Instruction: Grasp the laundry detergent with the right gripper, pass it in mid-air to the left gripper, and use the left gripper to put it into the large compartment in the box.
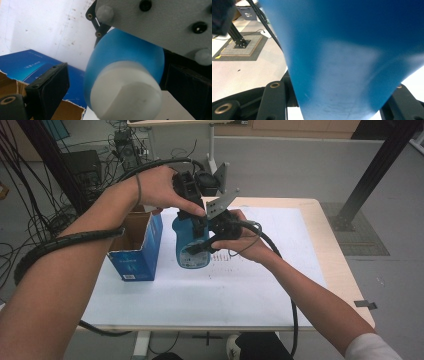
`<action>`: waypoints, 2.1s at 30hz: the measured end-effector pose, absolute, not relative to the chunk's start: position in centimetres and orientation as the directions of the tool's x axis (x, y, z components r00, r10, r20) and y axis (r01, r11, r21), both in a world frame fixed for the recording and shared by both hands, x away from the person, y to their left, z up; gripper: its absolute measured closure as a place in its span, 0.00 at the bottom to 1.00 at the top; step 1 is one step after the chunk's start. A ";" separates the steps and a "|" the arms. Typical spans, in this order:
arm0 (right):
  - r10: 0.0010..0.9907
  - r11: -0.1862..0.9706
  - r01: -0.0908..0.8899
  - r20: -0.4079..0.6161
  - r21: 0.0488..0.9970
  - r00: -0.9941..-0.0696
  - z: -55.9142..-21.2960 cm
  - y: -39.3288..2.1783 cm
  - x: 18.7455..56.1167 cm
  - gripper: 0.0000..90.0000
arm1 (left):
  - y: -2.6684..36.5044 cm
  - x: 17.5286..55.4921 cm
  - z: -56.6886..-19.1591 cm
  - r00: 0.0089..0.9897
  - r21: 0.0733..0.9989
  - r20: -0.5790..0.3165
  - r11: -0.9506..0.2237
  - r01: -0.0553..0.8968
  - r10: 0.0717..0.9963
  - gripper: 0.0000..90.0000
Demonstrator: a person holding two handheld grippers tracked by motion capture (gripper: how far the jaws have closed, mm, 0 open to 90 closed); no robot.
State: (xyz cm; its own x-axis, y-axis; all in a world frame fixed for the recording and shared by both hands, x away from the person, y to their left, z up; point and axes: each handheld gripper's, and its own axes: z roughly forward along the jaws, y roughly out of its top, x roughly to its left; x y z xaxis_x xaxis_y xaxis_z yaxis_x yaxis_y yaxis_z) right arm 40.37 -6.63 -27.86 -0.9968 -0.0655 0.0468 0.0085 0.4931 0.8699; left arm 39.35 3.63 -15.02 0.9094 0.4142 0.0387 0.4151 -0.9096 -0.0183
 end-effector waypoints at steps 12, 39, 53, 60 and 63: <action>-0.071 0.491 0.004 0.045 0.871 -0.996 -27.9 -6.5 40.4 0.50 | 3.6 39.5 -15.6 0.915 -0.018 0.040 -0.915 0.402 0.402 0.07; -0.063 0.483 -0.005 0.029 0.875 -0.998 -27.9 -6.8 40.6 0.50 | 3.4 39.7 -15.8 0.920 -0.018 0.038 -0.920 0.392 0.391 0.08; -0.055 0.482 -0.006 0.023 0.876 -0.998 -27.8 -6.9 40.7 0.50 | 3.3 39.6 -15.7 0.921 -0.021 0.041 -0.921 0.389 0.388 0.08; -0.057 0.483 -0.008 0.023 0.875 -0.998 -27.8 -6.9 40.7 0.50 | 3.3 39.7 -15.7 0.922 -0.020 0.043 -0.923 0.385 0.384 0.08; -0.055 0.482 -0.005 0.024 0.876 -0.998 -27.8 -7.0 40.7 0.50 | 3.2 39.6 -15.8 0.923 -0.016 0.045 -0.923 0.384 0.383 0.08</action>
State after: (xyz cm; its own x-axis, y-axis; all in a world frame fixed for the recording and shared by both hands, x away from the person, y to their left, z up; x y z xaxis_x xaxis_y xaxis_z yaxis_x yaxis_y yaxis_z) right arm 40.67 -6.96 -27.77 -0.9982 -0.0549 0.0244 -0.0051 0.4822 0.8761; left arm 39.64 3.19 -15.79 0.9226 0.3831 0.0448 0.3841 -0.9232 -0.0158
